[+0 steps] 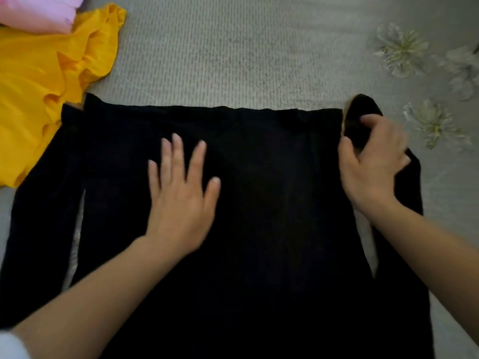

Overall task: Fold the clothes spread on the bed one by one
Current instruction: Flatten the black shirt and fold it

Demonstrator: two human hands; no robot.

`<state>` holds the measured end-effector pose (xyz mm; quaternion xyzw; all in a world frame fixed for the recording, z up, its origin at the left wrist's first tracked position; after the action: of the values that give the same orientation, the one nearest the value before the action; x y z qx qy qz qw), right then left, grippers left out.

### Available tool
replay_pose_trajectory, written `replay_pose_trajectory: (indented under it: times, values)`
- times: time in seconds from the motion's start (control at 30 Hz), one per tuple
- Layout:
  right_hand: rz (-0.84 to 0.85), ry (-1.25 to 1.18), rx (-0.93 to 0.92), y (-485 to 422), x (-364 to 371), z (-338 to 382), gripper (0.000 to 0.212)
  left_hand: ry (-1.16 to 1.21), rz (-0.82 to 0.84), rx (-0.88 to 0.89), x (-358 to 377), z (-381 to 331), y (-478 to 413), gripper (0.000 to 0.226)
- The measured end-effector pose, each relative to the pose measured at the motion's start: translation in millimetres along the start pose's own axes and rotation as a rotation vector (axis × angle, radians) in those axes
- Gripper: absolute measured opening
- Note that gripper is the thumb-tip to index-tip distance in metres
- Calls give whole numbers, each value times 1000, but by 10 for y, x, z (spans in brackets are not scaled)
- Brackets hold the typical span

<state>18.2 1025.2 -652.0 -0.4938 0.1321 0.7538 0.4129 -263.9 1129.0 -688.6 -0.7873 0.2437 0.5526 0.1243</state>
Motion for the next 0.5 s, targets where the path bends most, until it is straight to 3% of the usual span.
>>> replay_pose_trajectory:
  times: [0.1,0.2,0.3,0.4,0.5]
  values:
    - [22,135,365,88,-261,-589,63,0,106,241,343,-691,513,63]
    - [220,140,531,186,-274,-965,47,-86,194,274,662,-1047,786,62]
    - [165,-260,523,227,-439,-989,14,-138,181,212,707,-1067,801,62]
    - [42,-574,688,347,-791,-1097,26,-197,265,207,724,-1052,780,64]
    - [27,-686,800,486,-1162,-1268,14,-163,362,88,694,-1129,795,65]
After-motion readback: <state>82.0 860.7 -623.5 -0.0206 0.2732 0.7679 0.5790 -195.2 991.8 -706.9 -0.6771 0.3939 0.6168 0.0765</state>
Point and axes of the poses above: each hand's wrist, its own y-axis away from the middle knuckle, its own x-axis out of the palm, z = x × y, the point moved 7 cm from there along -y, towards the middle knuckle, and after that the axes turned 1 degree about z, right-handed, at the moved point
